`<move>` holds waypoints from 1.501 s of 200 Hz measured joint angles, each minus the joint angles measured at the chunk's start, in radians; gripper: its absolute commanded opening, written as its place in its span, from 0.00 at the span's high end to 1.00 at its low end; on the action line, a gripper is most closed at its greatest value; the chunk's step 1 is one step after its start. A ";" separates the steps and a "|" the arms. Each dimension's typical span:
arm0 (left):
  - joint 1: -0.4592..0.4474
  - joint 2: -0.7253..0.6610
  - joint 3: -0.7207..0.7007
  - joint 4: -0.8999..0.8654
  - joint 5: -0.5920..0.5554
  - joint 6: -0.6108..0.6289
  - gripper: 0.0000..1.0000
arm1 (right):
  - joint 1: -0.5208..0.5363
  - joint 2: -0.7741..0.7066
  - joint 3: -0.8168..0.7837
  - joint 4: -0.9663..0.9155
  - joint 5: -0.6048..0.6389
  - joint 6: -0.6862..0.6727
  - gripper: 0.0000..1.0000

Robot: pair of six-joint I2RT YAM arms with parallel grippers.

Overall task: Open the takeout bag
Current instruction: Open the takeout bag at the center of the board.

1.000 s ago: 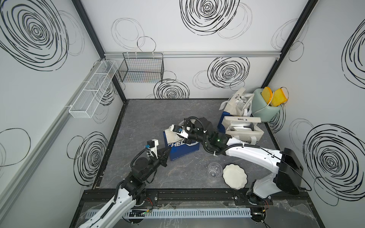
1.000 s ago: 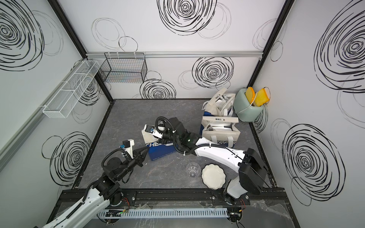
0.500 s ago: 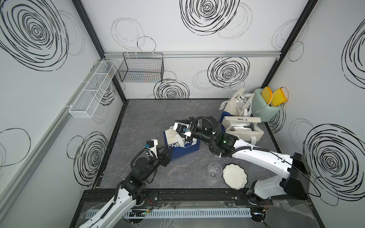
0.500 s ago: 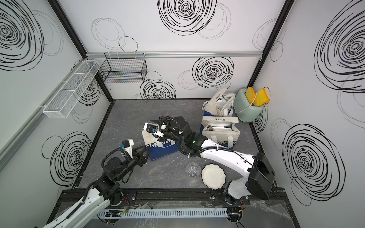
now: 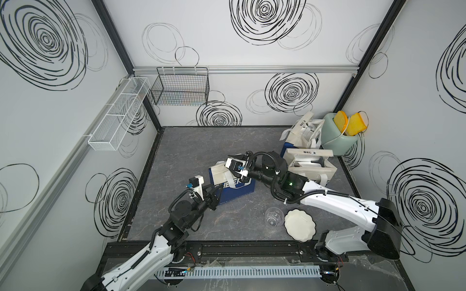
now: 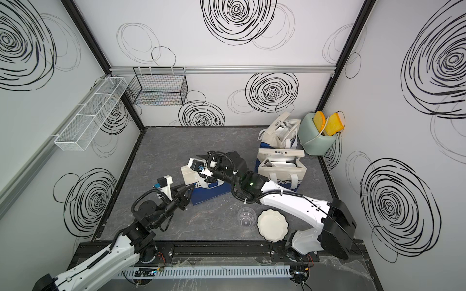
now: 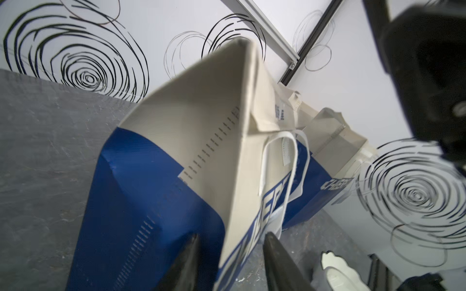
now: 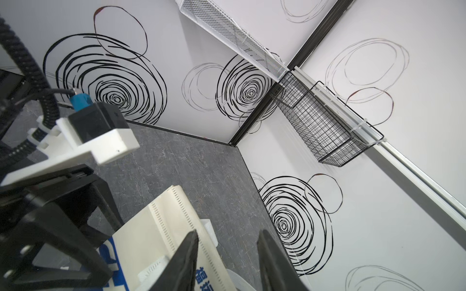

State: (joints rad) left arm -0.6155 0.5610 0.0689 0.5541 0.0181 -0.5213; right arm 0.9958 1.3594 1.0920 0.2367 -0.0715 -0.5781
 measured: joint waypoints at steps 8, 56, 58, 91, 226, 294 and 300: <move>-0.010 0.010 0.005 0.009 -0.001 0.018 0.78 | -0.001 -0.010 -0.001 -0.001 0.000 0.003 0.58; -0.079 0.012 0.005 0.040 0.013 0.074 0.99 | -0.005 -0.060 -0.040 -0.006 -0.010 0.002 0.58; -0.081 0.012 0.005 0.040 0.013 0.076 1.00 | -0.005 -0.060 -0.042 -0.008 -0.012 0.000 0.58; -0.095 0.007 0.004 0.038 0.016 0.098 1.00 | 0.010 -0.068 -0.102 -0.028 -0.022 -0.061 0.58; -0.106 0.000 0.004 0.026 0.017 0.111 1.00 | 0.153 0.060 -0.157 0.030 0.179 -0.319 0.58; -0.107 -0.010 0.004 0.020 0.009 0.111 1.00 | 0.167 0.074 -0.157 0.142 0.303 -0.364 0.62; -0.107 -0.011 0.004 0.019 0.009 0.111 1.00 | 0.167 0.074 -0.157 0.147 0.308 -0.369 0.62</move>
State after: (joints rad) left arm -0.7223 0.5499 0.0731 0.5732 0.0269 -0.4099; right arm 1.1633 1.4334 0.9352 0.3836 0.2367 -0.9470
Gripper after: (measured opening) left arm 0.060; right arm 0.386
